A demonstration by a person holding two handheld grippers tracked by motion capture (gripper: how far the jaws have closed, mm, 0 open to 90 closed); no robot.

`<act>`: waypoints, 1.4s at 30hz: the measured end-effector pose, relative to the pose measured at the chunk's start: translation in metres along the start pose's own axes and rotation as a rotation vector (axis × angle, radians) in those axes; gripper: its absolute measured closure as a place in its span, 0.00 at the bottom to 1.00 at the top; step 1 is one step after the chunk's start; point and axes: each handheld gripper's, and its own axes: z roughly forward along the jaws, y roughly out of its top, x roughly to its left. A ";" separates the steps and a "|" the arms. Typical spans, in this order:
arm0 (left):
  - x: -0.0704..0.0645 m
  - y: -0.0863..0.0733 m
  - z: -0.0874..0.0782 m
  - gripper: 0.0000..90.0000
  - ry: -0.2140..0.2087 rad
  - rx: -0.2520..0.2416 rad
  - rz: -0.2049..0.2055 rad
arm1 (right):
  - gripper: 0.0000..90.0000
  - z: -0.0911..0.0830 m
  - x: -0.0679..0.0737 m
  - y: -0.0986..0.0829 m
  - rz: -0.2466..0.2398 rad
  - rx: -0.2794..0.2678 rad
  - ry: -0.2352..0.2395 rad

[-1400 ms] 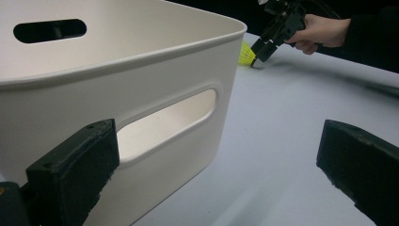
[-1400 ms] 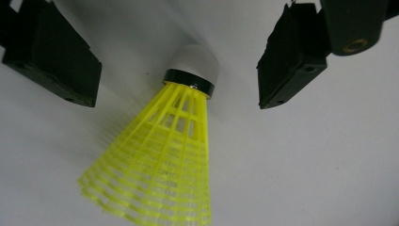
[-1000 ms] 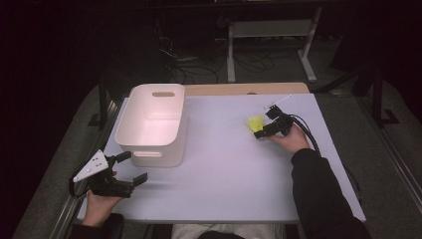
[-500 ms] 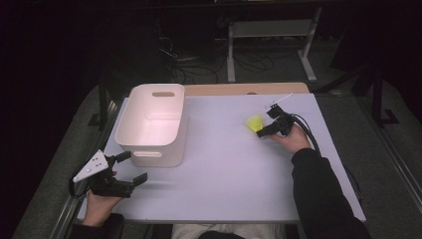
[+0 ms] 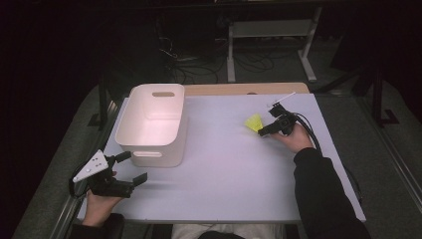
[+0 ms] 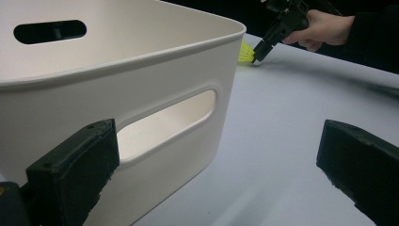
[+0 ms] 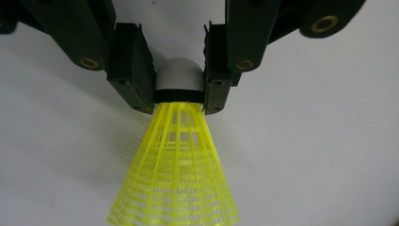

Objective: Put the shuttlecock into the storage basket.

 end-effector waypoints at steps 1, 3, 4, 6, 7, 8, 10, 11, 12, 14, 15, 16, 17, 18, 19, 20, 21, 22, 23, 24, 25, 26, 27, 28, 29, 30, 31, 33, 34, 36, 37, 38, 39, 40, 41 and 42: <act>0.000 0.000 0.000 0.00 0.000 0.000 0.000 | 0.71 -0.001 0.000 0.000 -0.002 0.001 -0.001; 0.000 0.000 0.000 0.00 0.000 0.000 0.000 | 0.71 -0.003 0.002 0.000 -0.010 0.000 -0.009; 0.000 0.000 0.000 0.00 0.001 -0.002 -0.001 | 0.71 -0.003 0.002 0.000 -0.014 0.000 -0.009; 0.000 0.000 -0.001 0.00 0.002 -0.002 -0.003 | 0.71 -0.005 0.004 0.000 -0.021 0.003 -0.008; 0.000 0.000 -0.001 0.00 0.001 -0.002 -0.003 | 0.71 -0.006 0.005 0.000 -0.021 0.004 -0.011; 0.000 0.000 -0.001 0.00 0.000 -0.003 -0.003 | 0.71 -0.008 0.006 0.000 -0.024 0.001 -0.010; 0.000 0.000 -0.001 0.00 -0.002 -0.006 -0.003 | 0.71 -0.011 0.007 0.000 -0.026 -0.001 -0.012; 0.000 0.000 -0.001 0.00 -0.002 -0.007 -0.003 | 0.71 -0.013 0.008 0.000 -0.030 -0.003 -0.011; 0.000 0.000 -0.001 0.00 -0.002 -0.008 -0.003 | 0.71 -0.014 0.008 0.000 -0.030 -0.005 -0.011; -0.001 0.000 -0.001 0.00 -0.002 -0.008 -0.004 | 0.71 -0.017 0.009 0.000 -0.030 -0.008 -0.011; -0.001 0.000 -0.001 0.00 -0.001 -0.008 -0.004 | 0.71 -0.019 0.009 0.000 -0.032 -0.011 -0.013; -0.001 0.000 -0.001 0.00 -0.001 -0.008 -0.004 | 0.71 -0.020 0.009 0.000 -0.032 -0.012 -0.012; 0.000 0.000 -0.001 0.00 -0.001 -0.008 -0.004 | 0.71 -0.022 0.009 0.000 -0.033 -0.015 -0.013; 0.000 0.000 -0.001 0.00 -0.001 -0.008 -0.004 | 0.71 -0.023 0.009 -0.001 -0.031 -0.018 -0.012; 0.000 0.000 -0.002 0.00 0.000 -0.008 -0.004 | 0.71 -0.025 0.009 -0.001 -0.032 -0.026 -0.010; 0.000 0.000 -0.001 0.00 0.000 -0.008 -0.005 | 0.71 -0.026 0.009 -0.001 -0.032 -0.028 -0.010; 0.000 0.000 -0.001 0.00 0.000 -0.008 -0.004 | 0.71 -0.028 0.010 -0.001 -0.033 -0.031 -0.010; 0.000 0.000 -0.001 0.00 0.000 -0.008 -0.005 | 0.71 -0.029 0.010 -0.001 -0.034 -0.034 -0.010; 0.000 0.000 -0.001 0.00 -0.001 -0.008 -0.005 | 0.71 -0.030 0.010 -0.001 -0.034 -0.035 -0.009; 0.000 0.000 -0.001 0.00 0.000 -0.008 -0.005 | 0.71 -0.031 0.010 -0.002 -0.032 -0.037 -0.009; 0.000 0.000 -0.001 0.00 -0.001 -0.008 -0.005 | 0.71 -0.032 0.010 -0.002 -0.037 -0.039 -0.009; 0.000 0.000 -0.001 0.00 -0.001 -0.008 -0.005 | 0.71 -0.033 0.011 -0.002 -0.036 -0.041 -0.007; 0.000 0.000 -0.001 0.00 -0.001 -0.007 -0.004 | 0.71 -0.034 0.011 -0.002 -0.039 -0.045 -0.005; 0.000 0.000 -0.001 0.00 -0.001 -0.008 -0.005 | 0.71 -0.035 0.012 -0.002 -0.041 -0.045 -0.006; 0.000 0.000 -0.001 0.00 -0.001 -0.008 -0.005 | 0.71 -0.036 0.013 -0.001 -0.041 -0.043 -0.005; 0.000 0.000 -0.001 0.00 -0.001 -0.008 -0.005 | 0.71 -0.037 0.014 -0.001 -0.046 -0.046 -0.004; 0.000 0.000 -0.001 0.00 -0.001 -0.008 -0.005 | 0.71 -0.038 0.015 -0.001 -0.046 -0.046 -0.003; 0.000 0.000 -0.001 0.00 -0.001 -0.008 -0.006 | 0.71 -0.040 0.016 -0.001 -0.051 -0.053 0.002; 0.000 0.000 -0.001 0.00 -0.001 -0.007 -0.006 | 0.71 -0.040 0.017 -0.001 -0.055 -0.057 0.004; 0.000 0.000 -0.001 0.00 -0.001 -0.006 -0.005 | 0.71 -0.042 0.017 -0.001 -0.056 -0.058 0.005; 0.000 0.000 -0.001 0.00 -0.001 -0.006 -0.005 | 0.71 -0.043 0.018 -0.001 -0.056 -0.062 0.008; 0.000 0.000 -0.001 0.00 -0.001 -0.007 -0.005 | 0.71 -0.045 0.019 -0.001 -0.060 -0.068 0.011; 0.000 0.000 -0.001 0.00 0.000 -0.006 -0.006 | 0.71 -0.046 0.020 -0.001 -0.062 -0.069 0.013; 0.000 0.000 -0.001 0.00 0.000 -0.005 -0.006 | 0.71 -0.047 0.020 -0.001 -0.065 -0.074 0.016; 0.000 0.000 -0.001 0.00 0.000 -0.006 -0.006 | 0.71 -0.049 0.021 -0.001 -0.066 -0.079 0.018; 0.000 0.000 -0.001 0.00 0.000 -0.006 -0.006 | 0.71 -0.050 0.022 -0.001 -0.072 -0.084 0.021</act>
